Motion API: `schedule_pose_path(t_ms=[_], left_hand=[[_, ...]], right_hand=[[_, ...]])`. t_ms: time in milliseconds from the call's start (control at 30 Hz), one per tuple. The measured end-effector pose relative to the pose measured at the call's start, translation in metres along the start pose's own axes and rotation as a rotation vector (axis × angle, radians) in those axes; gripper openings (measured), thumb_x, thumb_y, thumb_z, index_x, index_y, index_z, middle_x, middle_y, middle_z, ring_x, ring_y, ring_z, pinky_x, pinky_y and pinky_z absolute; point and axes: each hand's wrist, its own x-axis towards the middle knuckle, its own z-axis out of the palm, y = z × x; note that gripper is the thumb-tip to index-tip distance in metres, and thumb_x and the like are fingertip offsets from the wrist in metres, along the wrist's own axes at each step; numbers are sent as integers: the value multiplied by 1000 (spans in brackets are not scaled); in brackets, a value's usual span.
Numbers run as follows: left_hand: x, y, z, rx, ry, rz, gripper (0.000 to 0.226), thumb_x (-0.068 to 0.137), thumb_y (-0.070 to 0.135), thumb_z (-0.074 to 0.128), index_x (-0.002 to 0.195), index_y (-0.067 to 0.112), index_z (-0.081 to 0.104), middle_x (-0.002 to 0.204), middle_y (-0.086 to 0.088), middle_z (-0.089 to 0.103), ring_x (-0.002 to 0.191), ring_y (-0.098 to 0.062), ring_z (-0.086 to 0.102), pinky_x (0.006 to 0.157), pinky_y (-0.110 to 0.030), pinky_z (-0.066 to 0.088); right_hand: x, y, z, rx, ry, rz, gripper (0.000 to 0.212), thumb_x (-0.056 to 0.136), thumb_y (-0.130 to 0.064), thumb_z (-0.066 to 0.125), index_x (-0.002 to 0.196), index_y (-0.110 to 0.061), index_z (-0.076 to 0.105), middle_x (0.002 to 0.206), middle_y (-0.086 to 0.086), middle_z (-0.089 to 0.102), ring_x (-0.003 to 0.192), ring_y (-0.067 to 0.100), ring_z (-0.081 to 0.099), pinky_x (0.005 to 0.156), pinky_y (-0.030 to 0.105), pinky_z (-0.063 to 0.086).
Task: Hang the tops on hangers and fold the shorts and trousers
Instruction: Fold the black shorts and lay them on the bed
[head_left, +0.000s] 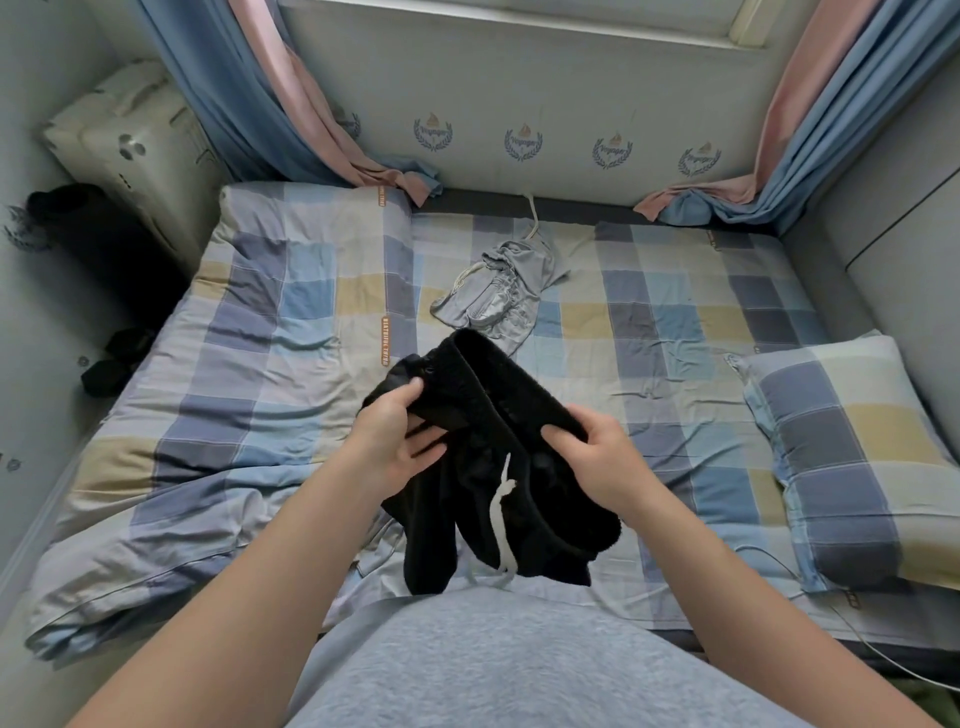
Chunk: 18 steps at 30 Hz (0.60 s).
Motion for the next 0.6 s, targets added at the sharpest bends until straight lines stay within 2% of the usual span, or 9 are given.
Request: schedule_pose_path(t_ms=[67, 133, 200, 300, 400, 500, 533, 600], left_hand=[[4, -8, -5, 184, 42, 14, 36, 95, 33, 66, 128, 20, 58, 133, -3, 61, 120, -26, 58, 92, -42, 46], [6, -13, -8, 335, 86, 135, 62, 89, 31, 74, 142, 19, 45, 144, -5, 50, 127, -26, 51, 99, -43, 45], [5, -14, -7, 508, 29, 299, 79, 83, 29, 81, 149, 20, 37, 151, -7, 43, 131, -25, 47, 105, -43, 43], [1, -15, 1, 889, -108, 545, 93, 76, 35, 86, 152, 29, 33, 158, 1, 34, 144, -21, 31, 117, -48, 32], [-2, -15, 10, 1217, -288, 691, 90, 75, 39, 85, 150, 41, 33, 156, 10, 37, 145, -15, 26, 118, -43, 28], [-2, -19, 18, 1287, -494, 639, 71, 76, 36, 82, 138, 42, 49, 141, 15, 54, 133, -9, 45, 112, -42, 38], [-2, -22, 20, 1305, -493, 654, 69, 76, 35, 82, 138, 39, 51, 141, 15, 55, 132, -10, 47, 111, -44, 39], [-2, -28, 23, 1358, -394, 741, 77, 75, 36, 83, 142, 36, 44, 155, 11, 40, 142, -16, 35, 115, -48, 31]], right_hand=[[2, -7, -8, -5, 7, -20, 14, 99, -16, 61, 94, -23, 72, 83, -3, 76, 78, 15, 73, 75, 32, 56], [5, -11, -14, -81, -21, -33, 10, 98, -19, 63, 98, -22, 72, 87, -1, 76, 84, 18, 73, 82, 38, 58], [6, -16, -17, -173, -78, -28, 9, 97, -22, 65, 102, -20, 72, 91, 0, 76, 89, 19, 72, 89, 43, 57], [4, -28, -19, -243, -209, -21, 8, 95, -19, 67, 95, -23, 74, 86, -2, 74, 86, 19, 71, 87, 45, 56], [1, -40, -20, -303, -292, -75, 14, 92, -15, 70, 94, -28, 76, 89, -6, 71, 86, 12, 68, 83, 34, 55], [-3, -49, -23, -256, -239, -154, 15, 90, -10, 71, 94, -24, 76, 91, -3, 64, 85, 11, 65, 82, 29, 51], [-4, -51, -25, -236, -230, -177, 16, 90, -8, 71, 94, -22, 77, 91, -4, 62, 84, 10, 64, 80, 25, 49], [-7, -57, -31, -235, -249, -208, 19, 90, -4, 70, 96, -21, 75, 91, -7, 59, 84, 7, 61, 80, 18, 45]])
